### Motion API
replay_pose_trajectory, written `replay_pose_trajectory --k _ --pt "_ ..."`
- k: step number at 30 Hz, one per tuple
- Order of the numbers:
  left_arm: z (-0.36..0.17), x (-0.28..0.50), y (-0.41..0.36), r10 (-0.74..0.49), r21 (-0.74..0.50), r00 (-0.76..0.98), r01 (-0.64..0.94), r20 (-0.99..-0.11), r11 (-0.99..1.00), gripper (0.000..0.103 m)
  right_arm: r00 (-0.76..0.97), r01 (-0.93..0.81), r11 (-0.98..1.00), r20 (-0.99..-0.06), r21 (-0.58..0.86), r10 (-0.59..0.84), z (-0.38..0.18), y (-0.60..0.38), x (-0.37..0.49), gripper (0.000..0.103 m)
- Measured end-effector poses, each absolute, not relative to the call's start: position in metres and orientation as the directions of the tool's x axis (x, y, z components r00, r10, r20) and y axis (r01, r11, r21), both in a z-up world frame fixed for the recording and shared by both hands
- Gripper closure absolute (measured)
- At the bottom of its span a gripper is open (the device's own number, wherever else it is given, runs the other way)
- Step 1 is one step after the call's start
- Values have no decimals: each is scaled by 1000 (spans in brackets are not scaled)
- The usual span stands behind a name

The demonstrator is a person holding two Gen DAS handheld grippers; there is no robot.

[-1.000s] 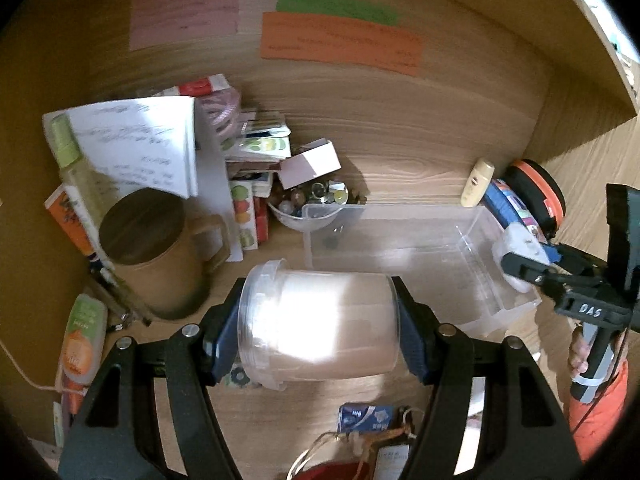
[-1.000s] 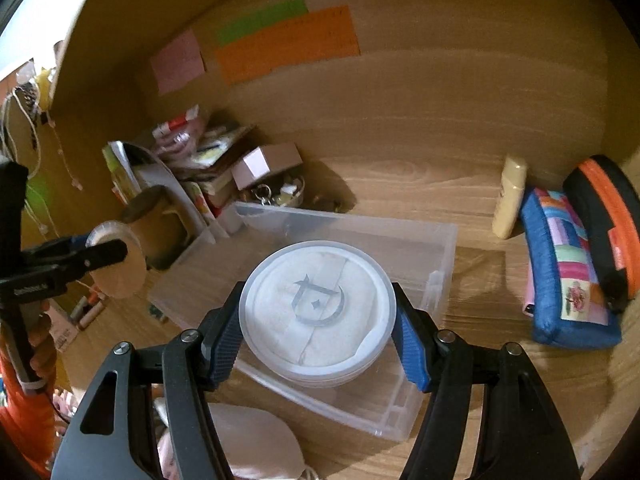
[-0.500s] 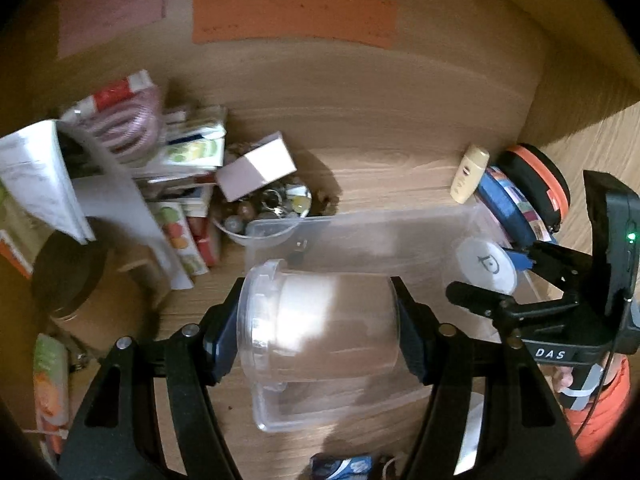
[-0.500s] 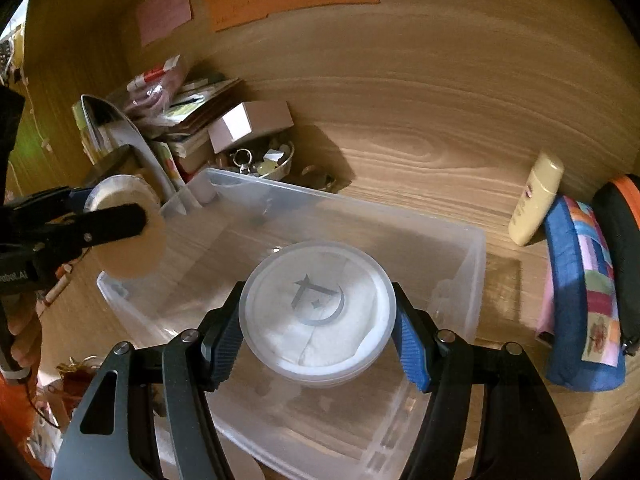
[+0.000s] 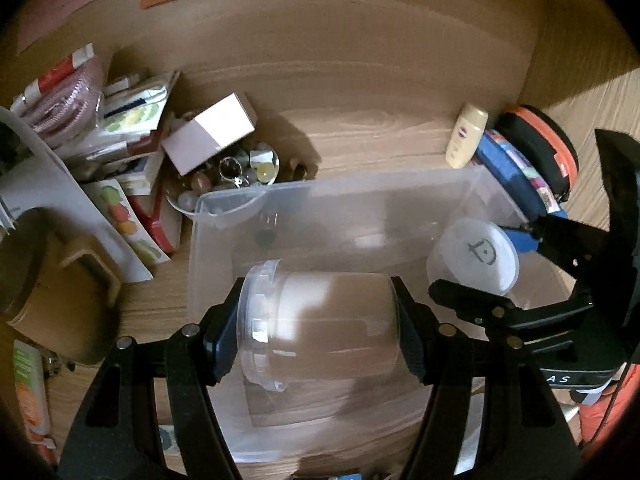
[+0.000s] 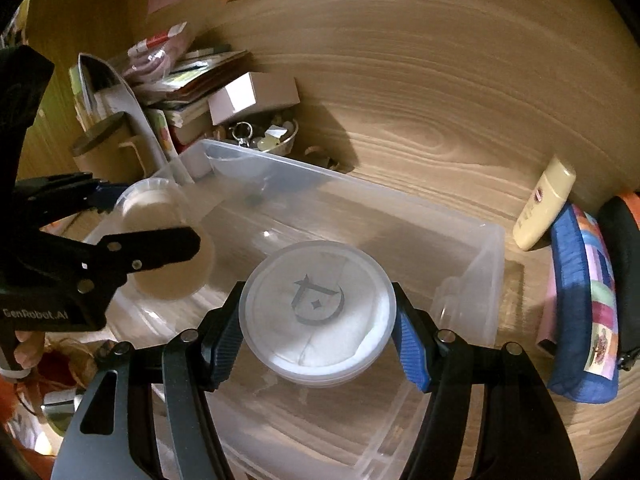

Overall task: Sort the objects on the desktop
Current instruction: 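Carry both held containers over the clear bin and lower them inside, then open both grippers to release the containers into the clear bin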

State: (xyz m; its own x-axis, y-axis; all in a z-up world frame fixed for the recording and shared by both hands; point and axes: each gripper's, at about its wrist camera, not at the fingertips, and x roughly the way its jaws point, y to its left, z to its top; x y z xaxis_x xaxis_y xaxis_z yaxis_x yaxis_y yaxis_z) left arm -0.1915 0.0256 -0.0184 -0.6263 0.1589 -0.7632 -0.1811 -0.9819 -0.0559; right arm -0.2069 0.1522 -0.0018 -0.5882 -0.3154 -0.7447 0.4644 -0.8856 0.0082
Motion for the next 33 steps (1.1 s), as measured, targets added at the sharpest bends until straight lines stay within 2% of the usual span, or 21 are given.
replay_pose_trajectory --k 4,14,15,19,27,29,33 --pt "-22 -193 27 164 -68 -611 -178 -774 -982 37 -597 458 -888 -753 -37 -277 -5 148 -207 40" --pt "-37 -199 27 151 -74 -575 -155 -804 -985 37 -593 452 -891 -758 -35 -271 -4 150 -209 39" --pt "-37 -200 28 145 -67 -576 -155 -805 -986 37 -593 453 -891 -758 -35 -272 -4 150 -209 39" --pt "-38 -199 30 150 -64 -576 -167 -803 -984 36 -593 465 -884 -758 -49 -270 -9 148 -206 24" --pt "-32 -195 29 122 -26 -603 -165 -789 -986 35 -610 473 -878 -746 -71 -268 -8 146 -200 24" --pt "-28 -192 25 120 -27 -614 -160 -780 -987 32 -618 472 -878 -739 -78 -267 -3 146 -197 24" --pt "-14 -180 14 116 -30 -653 -142 -748 -989 21 -637 466 -881 -723 -86 -267 7 145 -191 23"
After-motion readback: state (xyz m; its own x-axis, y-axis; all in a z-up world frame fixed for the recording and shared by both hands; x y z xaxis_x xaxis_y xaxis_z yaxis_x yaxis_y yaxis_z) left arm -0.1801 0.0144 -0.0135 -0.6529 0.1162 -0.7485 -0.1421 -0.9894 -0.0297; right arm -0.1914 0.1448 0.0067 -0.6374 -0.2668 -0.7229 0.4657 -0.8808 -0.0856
